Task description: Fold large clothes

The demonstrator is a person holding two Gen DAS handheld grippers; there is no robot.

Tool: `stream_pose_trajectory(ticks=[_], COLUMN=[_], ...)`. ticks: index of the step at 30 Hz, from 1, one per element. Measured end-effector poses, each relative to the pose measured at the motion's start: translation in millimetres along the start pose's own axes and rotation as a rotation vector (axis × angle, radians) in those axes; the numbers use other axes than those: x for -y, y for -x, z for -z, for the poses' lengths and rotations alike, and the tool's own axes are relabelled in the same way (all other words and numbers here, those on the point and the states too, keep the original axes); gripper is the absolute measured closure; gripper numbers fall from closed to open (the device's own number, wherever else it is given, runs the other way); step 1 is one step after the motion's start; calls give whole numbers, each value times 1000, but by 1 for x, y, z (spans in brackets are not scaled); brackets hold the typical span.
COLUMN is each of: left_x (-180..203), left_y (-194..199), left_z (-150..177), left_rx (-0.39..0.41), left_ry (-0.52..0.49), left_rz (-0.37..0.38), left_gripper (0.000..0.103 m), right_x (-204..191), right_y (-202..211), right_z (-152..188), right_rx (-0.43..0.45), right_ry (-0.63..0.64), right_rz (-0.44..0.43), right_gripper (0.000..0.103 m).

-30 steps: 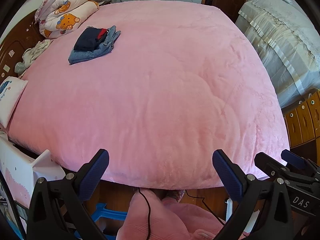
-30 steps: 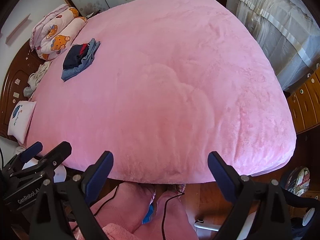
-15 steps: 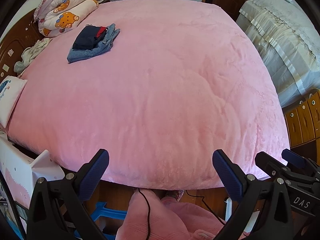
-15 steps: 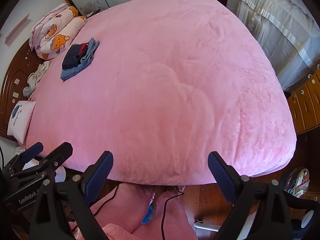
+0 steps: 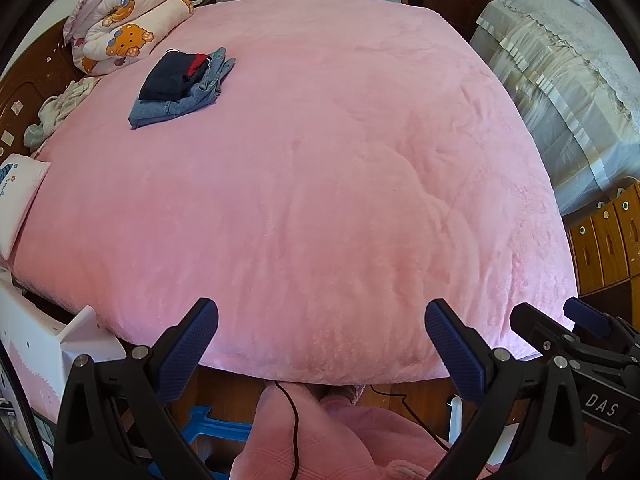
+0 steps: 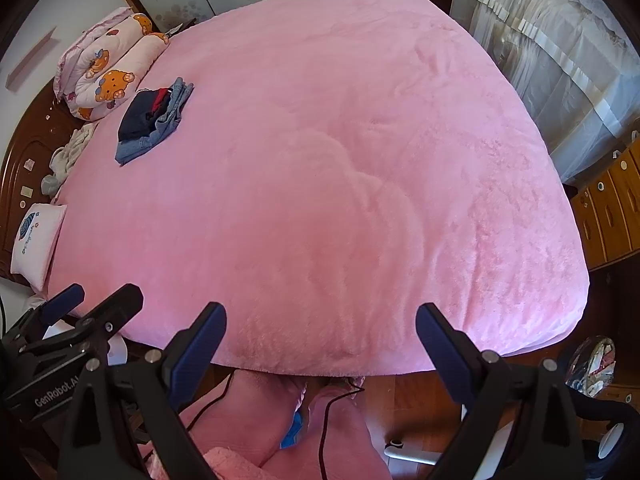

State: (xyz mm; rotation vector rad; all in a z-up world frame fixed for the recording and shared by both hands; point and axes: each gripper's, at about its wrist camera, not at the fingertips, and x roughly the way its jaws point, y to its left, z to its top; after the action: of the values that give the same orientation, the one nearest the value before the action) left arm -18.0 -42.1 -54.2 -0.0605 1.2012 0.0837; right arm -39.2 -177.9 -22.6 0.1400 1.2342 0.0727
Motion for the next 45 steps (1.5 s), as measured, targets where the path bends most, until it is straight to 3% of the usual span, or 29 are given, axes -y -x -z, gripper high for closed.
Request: stream_pose_trajectory(ticks=[45], left_x=[-4], left_y=[-12], left_z=[-11], left_rx=[-19], left_ry=[-13], left_rz=[0], left_gripper=[1], right_x=[-11], right_y=[-3], right_z=[-11], right_rx=[6], right_ry=[24], right_rz=[69], right_gripper=[7])
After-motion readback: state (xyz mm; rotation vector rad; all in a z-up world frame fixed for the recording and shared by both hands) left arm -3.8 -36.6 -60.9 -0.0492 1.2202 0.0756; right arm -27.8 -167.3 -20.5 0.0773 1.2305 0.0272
